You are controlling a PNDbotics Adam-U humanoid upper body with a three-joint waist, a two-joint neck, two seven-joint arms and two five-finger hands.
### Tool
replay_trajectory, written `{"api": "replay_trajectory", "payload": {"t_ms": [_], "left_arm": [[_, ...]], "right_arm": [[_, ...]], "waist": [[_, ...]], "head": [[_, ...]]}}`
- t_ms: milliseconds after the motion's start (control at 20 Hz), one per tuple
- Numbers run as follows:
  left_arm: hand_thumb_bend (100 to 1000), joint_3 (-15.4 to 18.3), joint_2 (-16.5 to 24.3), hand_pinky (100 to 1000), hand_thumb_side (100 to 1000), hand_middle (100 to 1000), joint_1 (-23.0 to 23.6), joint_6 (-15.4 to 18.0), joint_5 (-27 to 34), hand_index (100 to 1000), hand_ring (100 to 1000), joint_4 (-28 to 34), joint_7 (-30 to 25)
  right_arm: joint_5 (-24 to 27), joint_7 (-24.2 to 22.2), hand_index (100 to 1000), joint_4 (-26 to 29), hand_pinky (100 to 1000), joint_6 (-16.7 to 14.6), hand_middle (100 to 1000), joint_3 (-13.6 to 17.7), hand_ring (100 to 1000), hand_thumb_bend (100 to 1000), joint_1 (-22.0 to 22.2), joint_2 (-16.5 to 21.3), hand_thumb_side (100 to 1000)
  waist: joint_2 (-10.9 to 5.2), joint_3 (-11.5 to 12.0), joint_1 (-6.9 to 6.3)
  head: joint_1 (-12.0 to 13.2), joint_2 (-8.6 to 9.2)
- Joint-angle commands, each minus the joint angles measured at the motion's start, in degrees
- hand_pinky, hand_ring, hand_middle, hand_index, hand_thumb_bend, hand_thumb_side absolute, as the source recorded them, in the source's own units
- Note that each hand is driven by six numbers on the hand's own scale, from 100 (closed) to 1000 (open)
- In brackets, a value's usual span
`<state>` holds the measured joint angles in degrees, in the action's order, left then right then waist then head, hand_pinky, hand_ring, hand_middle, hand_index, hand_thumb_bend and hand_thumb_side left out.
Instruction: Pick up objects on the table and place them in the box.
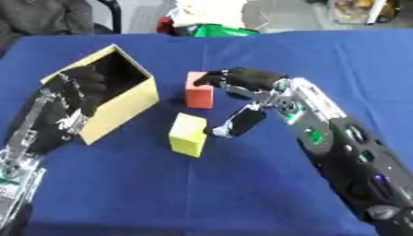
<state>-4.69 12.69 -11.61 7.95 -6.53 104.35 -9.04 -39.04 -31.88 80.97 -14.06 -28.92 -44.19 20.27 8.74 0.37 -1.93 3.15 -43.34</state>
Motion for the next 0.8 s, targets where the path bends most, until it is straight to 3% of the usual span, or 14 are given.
{"api": "replay_trajectory", "payload": {"t_ms": [50, 350, 800], "left_arm": [[376, 0.61, 1.13, 688, 509, 713, -0.53, 0.01, 0.23, 858, 724, 1.52, 0.15], [379, 0.56, 1.12, 688, 509, 712, -0.43, -0.04, 0.20, 858, 724, 1.39, 0.04], [379, 0.44, 1.02, 687, 510, 711, -0.45, -0.06, 0.18, 858, 724, 1.24, 0.06]], "right_arm": [[0.56, -2.32, 1000, 1.83, 832, -0.23, 916, -0.93, 899, 399, -0.55, 0.72, 483], [-0.99, -3.50, 1000, -1.05, 832, -0.37, 918, -1.13, 900, 396, -0.76, -1.19, 483], [-4.46, -0.49, 1000, -5.69, 830, 0.24, 917, -0.19, 898, 403, -1.15, -2.84, 479]], "waist": [[-1.07, 0.04, 0.11], [-1.20, 0.50, 0.03], [-1.10, 0.51, -0.01]], "head": [[0.13, 0.02], [-0.16, -0.03], [-0.26, 0.00]]}}
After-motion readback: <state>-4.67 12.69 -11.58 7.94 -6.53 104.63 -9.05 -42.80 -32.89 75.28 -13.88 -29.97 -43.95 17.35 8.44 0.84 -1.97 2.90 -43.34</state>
